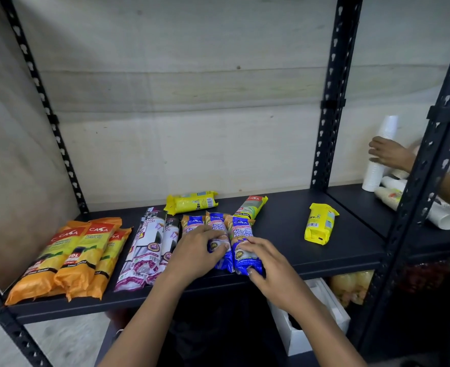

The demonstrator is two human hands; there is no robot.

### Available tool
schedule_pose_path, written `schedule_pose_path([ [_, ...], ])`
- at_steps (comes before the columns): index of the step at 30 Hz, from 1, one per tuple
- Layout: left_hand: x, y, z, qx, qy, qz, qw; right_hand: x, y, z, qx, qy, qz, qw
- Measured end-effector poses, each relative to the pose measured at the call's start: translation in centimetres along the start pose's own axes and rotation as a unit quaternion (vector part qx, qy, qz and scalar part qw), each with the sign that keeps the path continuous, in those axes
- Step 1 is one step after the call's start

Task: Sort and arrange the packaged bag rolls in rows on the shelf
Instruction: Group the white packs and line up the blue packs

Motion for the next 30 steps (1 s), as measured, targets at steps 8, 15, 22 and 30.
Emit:
schedule_pose_path([
  [8, -0.2, 0.1, 0.1, 0.002, 0.002, -0.005, 1.000, 1.3, 1.0, -0.3, -0.011, 0.013, -0.003, 1.000],
  [15, -0.3, 0.3, 0.2, 0.009, -0.001, -0.002, 1.000, 2.0, 1.5, -0.4, -0.027, 0.028, 0.002, 0.999],
  [22, -0.2, 0.3, 0.2, 0.003, -0.001, 0.000, 1.000, 1.9, 1.2, -0.3, -0.011, 0.043, 0.022, 0.999],
  [30, 2.2, -2.0, 0.7, -0.036, 0.000, -0.066, 0.997, 4.0, -1.4, 0.5, 0.007, 0.062, -0.015, 0.998],
])
Point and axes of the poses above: each hand's wrist, its own x-axis towards the middle knuckle, its own y-axis out of the palm, z = x × y, the point moved 4 cm from there along x, towards the middle knuckle, and after that the axes turned 10 degrees about y, right-handed, at the moved point
